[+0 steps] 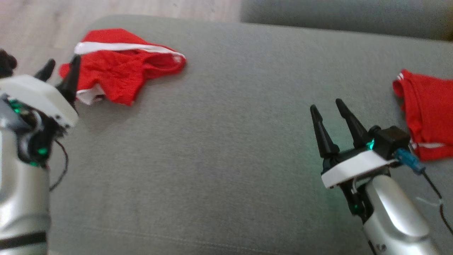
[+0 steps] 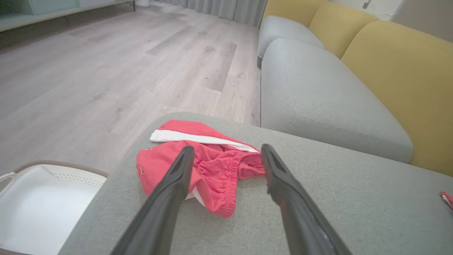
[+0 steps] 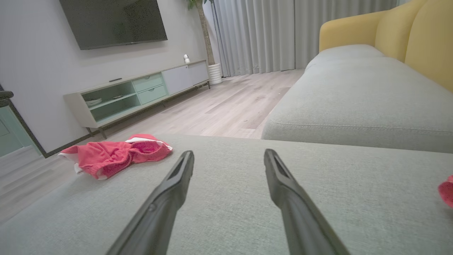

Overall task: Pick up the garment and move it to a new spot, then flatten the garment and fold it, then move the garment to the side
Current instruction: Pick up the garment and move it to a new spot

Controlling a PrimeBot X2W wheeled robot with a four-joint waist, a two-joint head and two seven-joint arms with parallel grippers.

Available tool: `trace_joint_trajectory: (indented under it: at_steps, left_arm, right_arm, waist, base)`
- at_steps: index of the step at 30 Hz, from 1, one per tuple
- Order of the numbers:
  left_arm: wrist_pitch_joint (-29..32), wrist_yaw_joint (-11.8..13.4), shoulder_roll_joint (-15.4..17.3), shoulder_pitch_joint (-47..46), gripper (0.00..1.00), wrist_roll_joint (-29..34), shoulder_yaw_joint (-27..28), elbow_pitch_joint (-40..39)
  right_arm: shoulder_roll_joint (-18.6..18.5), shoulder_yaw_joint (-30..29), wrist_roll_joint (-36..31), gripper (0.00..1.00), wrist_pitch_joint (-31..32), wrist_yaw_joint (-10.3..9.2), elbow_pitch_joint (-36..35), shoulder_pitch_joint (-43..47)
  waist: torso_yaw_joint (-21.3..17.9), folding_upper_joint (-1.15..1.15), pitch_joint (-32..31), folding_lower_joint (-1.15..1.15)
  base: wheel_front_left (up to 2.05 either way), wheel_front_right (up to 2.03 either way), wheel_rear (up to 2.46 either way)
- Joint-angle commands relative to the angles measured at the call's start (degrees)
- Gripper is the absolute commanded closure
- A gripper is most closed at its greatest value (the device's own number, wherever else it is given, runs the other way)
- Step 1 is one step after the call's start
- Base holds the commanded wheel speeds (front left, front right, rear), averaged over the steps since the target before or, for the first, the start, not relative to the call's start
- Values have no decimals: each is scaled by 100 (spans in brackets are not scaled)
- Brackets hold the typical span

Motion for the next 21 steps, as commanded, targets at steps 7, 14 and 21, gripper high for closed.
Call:
trace_joint_trajectory:
  at_steps: [7,14,21]
  left_arm:
    - [466,-81,769,-1086,0,-318,-81,1076]
    - [748,-88,1128,-1282,0,-566,-649,1969]
    - [1279,-89,1284,-1308,0,-602,-1078,3211]
  right_arm:
    - [-73,156,-78,0,0,-4,-300,-523]
    - [-58,195,-72,0,-19,-4,-303,-712]
    - [-36,225,-40,0,-51,-4,-249,-802]
  waist:
    - [-922,0,861,-1]
    - [-1321,0,1188,-1]
    - [-1516,0,1328,-1]
  base:
    - [0,0,0]
    - [0,0,0]
    - [0,0,0]
